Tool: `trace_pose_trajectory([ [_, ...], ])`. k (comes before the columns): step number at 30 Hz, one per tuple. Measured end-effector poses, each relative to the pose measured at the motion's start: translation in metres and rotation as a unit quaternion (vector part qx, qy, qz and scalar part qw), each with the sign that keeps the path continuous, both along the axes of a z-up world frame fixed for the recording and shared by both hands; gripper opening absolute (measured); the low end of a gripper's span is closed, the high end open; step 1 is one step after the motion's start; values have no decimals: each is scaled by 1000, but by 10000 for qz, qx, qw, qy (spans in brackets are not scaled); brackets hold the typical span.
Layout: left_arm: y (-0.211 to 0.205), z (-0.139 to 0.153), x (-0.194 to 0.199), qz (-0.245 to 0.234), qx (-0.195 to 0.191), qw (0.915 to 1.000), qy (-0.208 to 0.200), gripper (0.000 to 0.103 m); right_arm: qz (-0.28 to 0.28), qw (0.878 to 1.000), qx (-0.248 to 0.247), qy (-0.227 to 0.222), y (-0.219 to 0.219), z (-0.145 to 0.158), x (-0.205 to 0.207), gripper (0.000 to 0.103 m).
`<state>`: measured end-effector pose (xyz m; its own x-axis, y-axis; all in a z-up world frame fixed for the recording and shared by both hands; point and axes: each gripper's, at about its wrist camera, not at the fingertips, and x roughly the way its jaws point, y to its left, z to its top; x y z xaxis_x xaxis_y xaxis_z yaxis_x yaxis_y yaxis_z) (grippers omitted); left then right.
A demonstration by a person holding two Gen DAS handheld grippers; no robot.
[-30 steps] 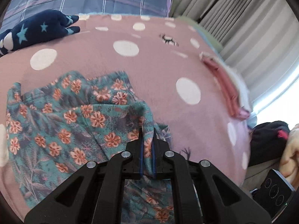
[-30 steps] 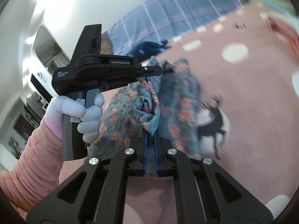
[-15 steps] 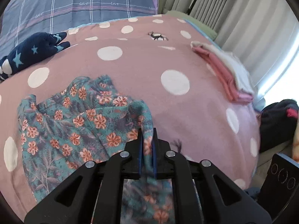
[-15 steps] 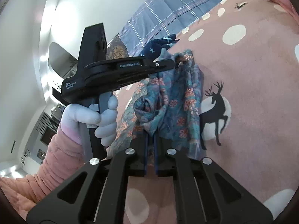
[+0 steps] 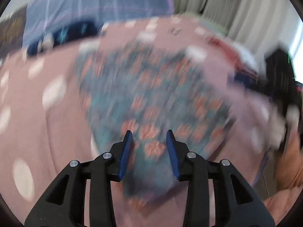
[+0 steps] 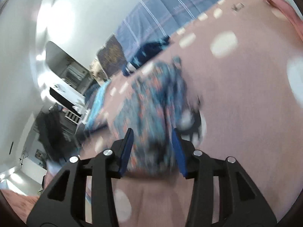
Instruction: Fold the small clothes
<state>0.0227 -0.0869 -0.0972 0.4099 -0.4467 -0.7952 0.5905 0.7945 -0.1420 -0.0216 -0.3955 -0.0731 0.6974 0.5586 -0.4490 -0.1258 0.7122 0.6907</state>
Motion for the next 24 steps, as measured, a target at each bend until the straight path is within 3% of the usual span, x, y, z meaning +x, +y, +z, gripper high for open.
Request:
trace_pose_trajectory([
  [4, 10, -10, -16, 140, -239, 9989, -371, 38, 69, 9998, -57, 174, -13, 9, 74, 49],
  [8, 10, -11, -18, 189, -250, 9985, -438, 38, -11, 9967, 138, 802, -18, -8, 147, 49],
  [11, 13, -12, -16, 172, -343, 9985, -391, 38, 102, 9928, 151, 1186, -11, -25, 185, 49],
  [13, 15, -13, -16, 177, -431, 9983, -351, 38, 225, 9888, 470, 1402, -7, -35, 199, 49],
  [15, 14, -14, -14, 170, -467, 9982, -333, 38, 400, 9852, 734, 1494, 0, -39, 211, 29],
  [16, 14, -14, -15, 162, -473, 9982, -335, 38, 393, 9860, 741, 1440, 2, -36, 213, 4],
  [18, 14, -14, -15, 156, -474, 9981, -350, 38, 194, 9931, 704, 917, 0, -16, 209, 4],
  [20, 14, -15, -15, 148, -447, 9981, -393, 39, -177, 9983, 427, 359, -6, 6, 196, 5],
  [24, 12, -15, -17, 154, -382, 9981, -466, 39, -808, 9898, -954, 683, -11, -3, 196, 11],
])
